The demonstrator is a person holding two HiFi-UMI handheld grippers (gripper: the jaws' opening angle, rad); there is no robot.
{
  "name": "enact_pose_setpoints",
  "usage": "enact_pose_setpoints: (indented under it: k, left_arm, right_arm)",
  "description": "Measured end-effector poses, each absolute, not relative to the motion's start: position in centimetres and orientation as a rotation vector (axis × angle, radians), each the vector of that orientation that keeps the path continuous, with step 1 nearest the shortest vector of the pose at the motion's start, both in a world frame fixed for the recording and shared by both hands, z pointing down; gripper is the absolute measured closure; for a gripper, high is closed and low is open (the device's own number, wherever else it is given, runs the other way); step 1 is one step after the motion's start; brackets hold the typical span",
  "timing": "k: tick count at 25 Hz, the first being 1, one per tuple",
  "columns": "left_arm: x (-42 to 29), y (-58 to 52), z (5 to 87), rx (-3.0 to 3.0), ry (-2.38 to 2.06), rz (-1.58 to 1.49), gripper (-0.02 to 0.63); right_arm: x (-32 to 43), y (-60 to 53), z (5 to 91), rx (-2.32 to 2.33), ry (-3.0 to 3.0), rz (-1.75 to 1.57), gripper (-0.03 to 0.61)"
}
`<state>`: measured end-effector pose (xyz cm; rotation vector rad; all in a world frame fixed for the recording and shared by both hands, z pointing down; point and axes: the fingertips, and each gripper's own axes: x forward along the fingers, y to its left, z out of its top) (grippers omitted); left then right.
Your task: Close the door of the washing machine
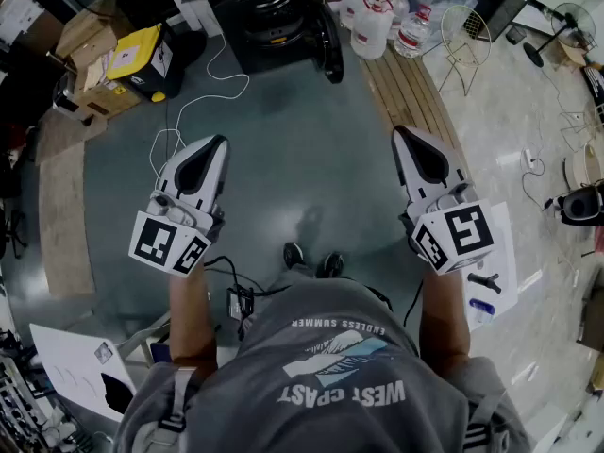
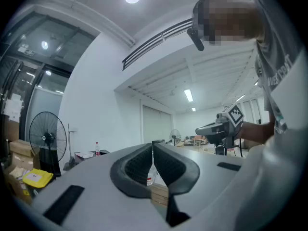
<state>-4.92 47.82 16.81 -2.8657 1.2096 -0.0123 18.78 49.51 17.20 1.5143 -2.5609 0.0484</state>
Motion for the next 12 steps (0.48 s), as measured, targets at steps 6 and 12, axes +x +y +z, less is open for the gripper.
enact_pose_setpoints:
  k: [6,12]
  left_arm:
    - [-7.4,46.3,17.1,-2.877,1.198,-0.005,0.591]
    - [-9.9,44.2,17.4,-2.889,1.174,0.016,0.591]
  right_arm:
    - [16.3,48.2,17.2,1.528,-2.544,0.053,0.551]
    - [13.6,46.5,17.0,1.541,-2.556,0.054,0.551]
